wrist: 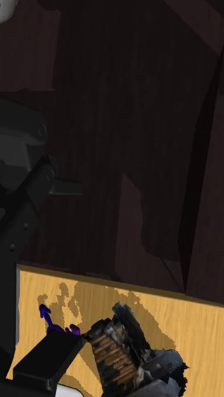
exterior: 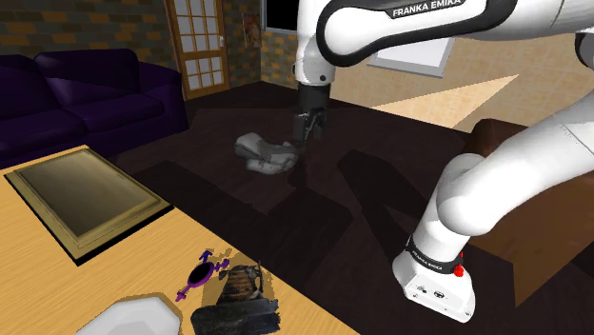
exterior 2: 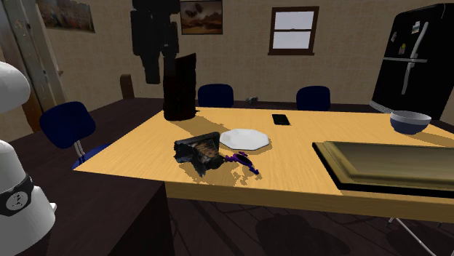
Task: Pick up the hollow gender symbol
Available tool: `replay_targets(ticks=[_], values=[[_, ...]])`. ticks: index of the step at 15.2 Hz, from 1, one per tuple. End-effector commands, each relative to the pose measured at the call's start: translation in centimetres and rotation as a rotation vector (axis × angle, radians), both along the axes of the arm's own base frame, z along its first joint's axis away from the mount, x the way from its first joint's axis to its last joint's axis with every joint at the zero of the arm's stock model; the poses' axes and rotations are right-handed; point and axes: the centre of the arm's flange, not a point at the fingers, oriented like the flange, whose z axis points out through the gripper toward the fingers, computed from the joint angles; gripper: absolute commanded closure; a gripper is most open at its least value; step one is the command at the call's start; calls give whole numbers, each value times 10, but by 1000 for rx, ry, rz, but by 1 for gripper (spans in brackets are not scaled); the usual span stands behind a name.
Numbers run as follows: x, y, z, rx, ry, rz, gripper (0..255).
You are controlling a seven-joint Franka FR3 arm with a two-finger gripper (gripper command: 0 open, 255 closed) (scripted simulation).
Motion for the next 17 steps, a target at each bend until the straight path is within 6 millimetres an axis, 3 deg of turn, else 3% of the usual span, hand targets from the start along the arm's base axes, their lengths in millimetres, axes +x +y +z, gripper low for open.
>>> replay_targets(ticks=[1, 17], values=[[12, 17, -18, -1, 8, 17, 0], [86, 157, -168, -12, 83, 150, 0]])
